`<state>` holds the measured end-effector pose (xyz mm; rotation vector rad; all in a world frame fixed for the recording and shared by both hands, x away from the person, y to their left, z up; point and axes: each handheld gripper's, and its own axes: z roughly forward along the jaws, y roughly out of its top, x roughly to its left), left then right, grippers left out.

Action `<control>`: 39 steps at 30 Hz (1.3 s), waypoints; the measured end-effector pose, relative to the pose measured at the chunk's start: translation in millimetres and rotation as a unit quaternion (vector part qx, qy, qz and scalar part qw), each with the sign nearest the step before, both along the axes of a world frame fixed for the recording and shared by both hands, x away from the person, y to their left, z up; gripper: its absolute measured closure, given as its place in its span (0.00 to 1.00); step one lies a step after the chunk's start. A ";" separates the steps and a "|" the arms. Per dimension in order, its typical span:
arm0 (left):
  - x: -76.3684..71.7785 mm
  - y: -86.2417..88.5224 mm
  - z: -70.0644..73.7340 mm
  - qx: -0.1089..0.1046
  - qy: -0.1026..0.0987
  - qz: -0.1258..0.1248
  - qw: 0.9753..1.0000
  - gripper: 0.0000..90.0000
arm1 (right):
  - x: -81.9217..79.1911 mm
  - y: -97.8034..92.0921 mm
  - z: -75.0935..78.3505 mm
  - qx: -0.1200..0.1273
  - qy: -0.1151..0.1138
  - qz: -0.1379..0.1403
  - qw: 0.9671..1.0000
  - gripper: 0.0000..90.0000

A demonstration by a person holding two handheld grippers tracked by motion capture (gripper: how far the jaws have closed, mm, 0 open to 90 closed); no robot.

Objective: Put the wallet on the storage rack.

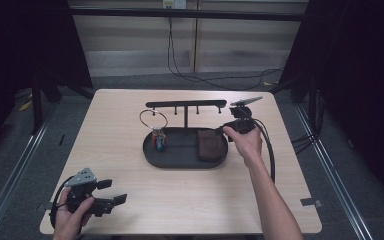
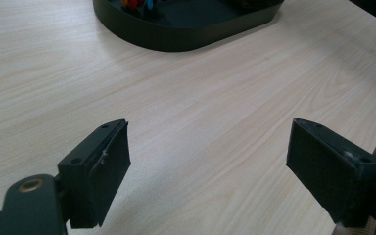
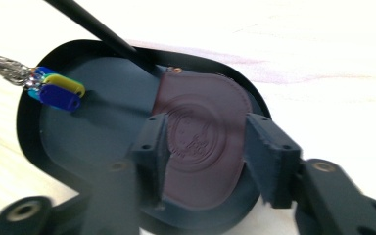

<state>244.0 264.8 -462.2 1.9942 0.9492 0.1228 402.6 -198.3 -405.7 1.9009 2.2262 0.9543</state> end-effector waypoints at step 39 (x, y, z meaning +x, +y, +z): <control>3.3 -2.3 -0.9 0.001 0.005 0.011 1.000 0.18 | -102.8 -34.3 -16.5 0.086 -0.104 0.017 0.991 0.20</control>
